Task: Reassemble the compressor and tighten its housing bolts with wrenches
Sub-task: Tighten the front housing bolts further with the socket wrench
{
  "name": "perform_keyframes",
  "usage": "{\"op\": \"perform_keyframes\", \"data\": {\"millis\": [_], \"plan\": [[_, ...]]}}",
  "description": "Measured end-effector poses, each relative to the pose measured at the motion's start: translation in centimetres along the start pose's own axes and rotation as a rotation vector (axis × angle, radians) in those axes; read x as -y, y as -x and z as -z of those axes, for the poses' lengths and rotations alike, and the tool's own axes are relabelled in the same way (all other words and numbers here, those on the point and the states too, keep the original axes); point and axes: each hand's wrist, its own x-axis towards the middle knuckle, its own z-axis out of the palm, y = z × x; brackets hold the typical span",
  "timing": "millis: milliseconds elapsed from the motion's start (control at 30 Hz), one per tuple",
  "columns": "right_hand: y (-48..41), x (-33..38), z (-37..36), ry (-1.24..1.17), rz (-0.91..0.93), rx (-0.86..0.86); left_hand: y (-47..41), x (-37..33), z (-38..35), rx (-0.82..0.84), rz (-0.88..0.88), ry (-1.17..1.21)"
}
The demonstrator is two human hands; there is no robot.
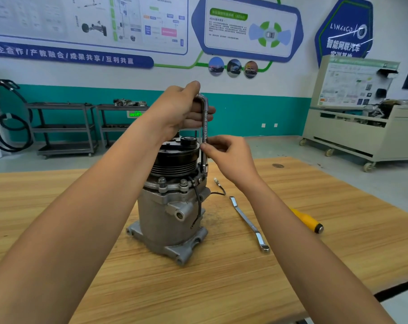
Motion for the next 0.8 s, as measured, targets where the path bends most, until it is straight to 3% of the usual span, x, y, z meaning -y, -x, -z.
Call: {"op": "perform_keyframes", "data": {"millis": [133,300,400,567,800], "plan": [[0.9,-0.8,-0.5,0.016,0.002,0.030,0.1,0.3,-0.4,-0.036,-0.007,0.030],[4.6,-2.8,-1.6,-0.206,-0.269,0.245,0.5,0.4,-2.0,-0.197,0.005,0.139],[5.5,-2.7,-2.6,-0.137,-0.213,0.294,0.5,0.2,-2.7,-0.258,0.013,0.167],[5.5,-2.2,-3.6,-0.137,-0.234,0.274,0.2,-0.1,-2.9,-0.251,-0.010,0.081],[5.3,-2.5,-3.4,-0.133,-0.218,0.295,-1.0,0.2,-1.8,-0.114,0.041,0.103]]}}
